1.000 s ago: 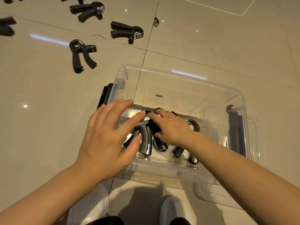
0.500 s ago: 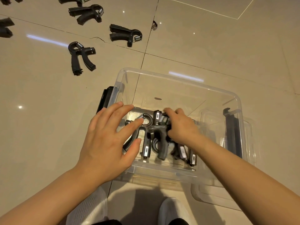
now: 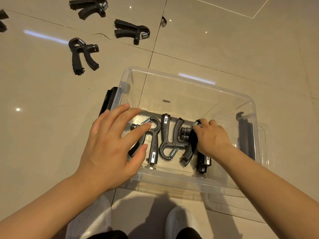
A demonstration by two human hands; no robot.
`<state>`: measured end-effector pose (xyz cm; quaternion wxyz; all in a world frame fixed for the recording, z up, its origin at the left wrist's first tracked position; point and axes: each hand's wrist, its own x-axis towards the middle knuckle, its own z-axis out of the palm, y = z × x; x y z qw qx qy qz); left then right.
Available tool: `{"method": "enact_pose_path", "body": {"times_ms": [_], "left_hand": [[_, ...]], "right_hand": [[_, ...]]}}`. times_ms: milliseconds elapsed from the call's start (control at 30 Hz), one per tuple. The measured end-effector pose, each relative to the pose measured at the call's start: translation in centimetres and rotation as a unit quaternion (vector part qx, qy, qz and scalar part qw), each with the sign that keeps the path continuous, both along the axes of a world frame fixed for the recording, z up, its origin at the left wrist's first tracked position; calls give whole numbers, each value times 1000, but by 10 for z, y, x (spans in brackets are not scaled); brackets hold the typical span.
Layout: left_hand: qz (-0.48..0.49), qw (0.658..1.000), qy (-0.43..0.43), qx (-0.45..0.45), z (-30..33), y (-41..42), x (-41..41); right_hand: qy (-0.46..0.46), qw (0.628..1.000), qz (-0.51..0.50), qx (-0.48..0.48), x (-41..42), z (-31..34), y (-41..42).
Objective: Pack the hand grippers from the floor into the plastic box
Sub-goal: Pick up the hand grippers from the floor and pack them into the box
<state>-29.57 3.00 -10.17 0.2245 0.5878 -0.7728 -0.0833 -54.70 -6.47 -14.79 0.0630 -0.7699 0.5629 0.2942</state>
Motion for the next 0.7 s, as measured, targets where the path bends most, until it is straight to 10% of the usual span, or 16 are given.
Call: {"method": "enact_pose_path", "body": {"times_ms": [700], "left_hand": [[-7, 1000, -8, -15, -2, -1, -1]], "right_hand": [[-24, 996, -86, 9, 2, -5, 2]]}}
